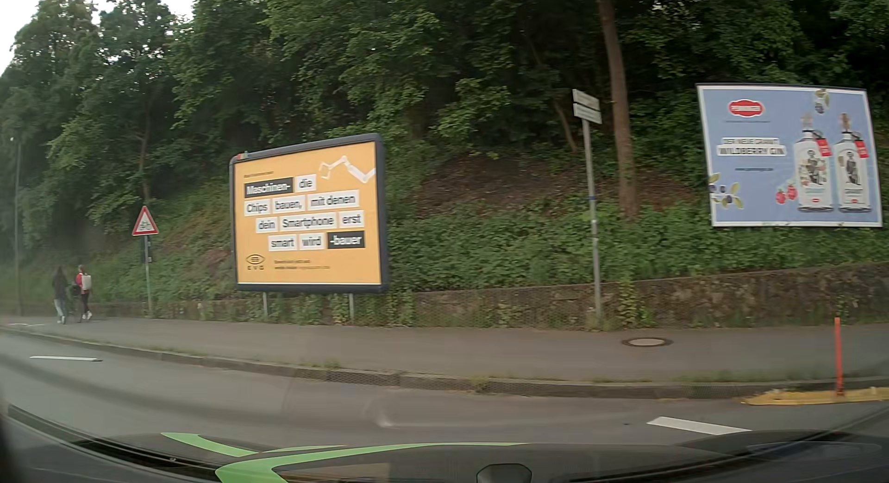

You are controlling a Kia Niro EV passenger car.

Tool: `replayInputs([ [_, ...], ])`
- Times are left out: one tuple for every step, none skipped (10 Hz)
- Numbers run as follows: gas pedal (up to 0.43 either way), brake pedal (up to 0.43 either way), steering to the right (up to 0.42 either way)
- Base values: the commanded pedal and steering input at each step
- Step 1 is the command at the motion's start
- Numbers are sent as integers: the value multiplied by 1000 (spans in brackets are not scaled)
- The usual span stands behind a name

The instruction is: Follow the waypoints while adhering to traffic rules and regulations

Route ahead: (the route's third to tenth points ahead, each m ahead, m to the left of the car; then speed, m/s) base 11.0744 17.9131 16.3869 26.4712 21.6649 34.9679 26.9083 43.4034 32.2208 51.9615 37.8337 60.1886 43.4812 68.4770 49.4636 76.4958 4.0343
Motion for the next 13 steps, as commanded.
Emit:
replayInputs([
  [0, 0, -719],
  [8, 0, -715],
  [47, 0, -708],
  [47, 0, -702],
  [47, 0, -695],
  [47, 0, -685],
  [47, 0, -673],
  [47, 0, -654],
  [47, 0, -627],
  [47, 0, -601],
  [47, 0, -563],
  [47, 0, -532],
  [59, 0, -487],
])
